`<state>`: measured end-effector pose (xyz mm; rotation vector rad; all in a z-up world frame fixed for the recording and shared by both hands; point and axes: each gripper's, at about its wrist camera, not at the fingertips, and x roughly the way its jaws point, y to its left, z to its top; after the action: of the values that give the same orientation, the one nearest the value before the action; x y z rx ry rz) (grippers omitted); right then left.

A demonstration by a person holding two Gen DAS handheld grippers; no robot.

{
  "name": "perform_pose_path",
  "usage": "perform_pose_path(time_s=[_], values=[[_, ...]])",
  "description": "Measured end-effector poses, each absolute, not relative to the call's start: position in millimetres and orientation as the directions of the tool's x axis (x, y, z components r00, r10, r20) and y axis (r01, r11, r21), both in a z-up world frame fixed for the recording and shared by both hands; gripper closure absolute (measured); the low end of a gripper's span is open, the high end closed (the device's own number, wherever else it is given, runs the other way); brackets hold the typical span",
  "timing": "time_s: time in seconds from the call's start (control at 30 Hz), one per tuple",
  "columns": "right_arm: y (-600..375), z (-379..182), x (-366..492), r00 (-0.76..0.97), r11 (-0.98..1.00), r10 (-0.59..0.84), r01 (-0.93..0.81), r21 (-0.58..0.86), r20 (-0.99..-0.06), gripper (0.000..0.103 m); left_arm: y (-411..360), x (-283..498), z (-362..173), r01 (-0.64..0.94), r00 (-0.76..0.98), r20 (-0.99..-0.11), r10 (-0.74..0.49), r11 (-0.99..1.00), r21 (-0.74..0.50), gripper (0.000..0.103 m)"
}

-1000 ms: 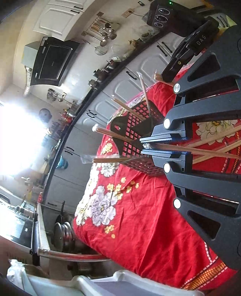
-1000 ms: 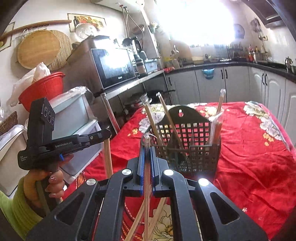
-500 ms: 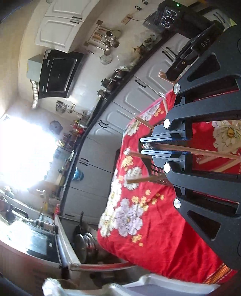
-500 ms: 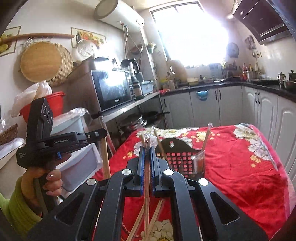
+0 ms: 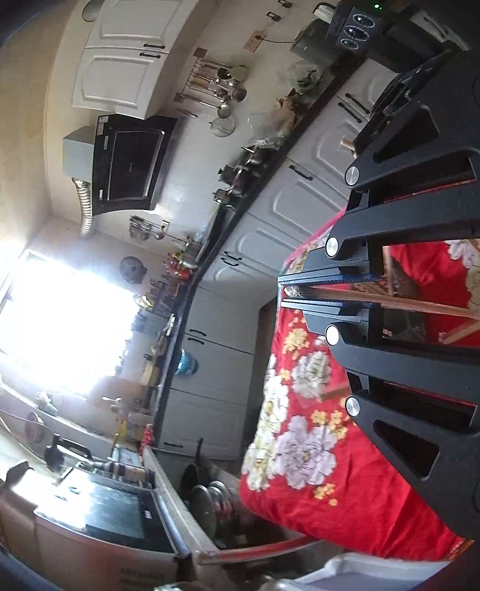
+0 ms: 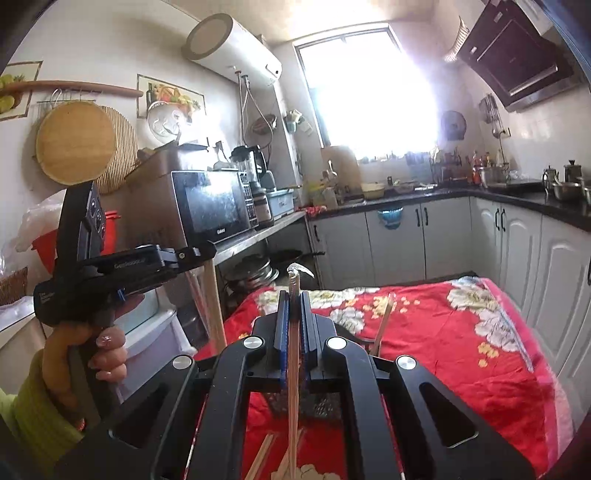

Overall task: Organize utensils
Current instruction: 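Lift both held chopstick pairs up over the green basket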

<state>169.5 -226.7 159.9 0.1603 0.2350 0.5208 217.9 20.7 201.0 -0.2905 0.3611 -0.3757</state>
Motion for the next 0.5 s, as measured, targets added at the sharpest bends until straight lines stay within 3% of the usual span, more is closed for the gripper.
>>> perform_pose_path(time_s=[0.5], values=[[-232.4, 207.3, 192.2, 0.872, 0.862, 0.488, -0.472, 0.187, -0.047, 0.097, -4.5, 252.8, 226.2, 0.295, 0.903, -0.222, -0.367, 0.907, -0.300, 0.099]])
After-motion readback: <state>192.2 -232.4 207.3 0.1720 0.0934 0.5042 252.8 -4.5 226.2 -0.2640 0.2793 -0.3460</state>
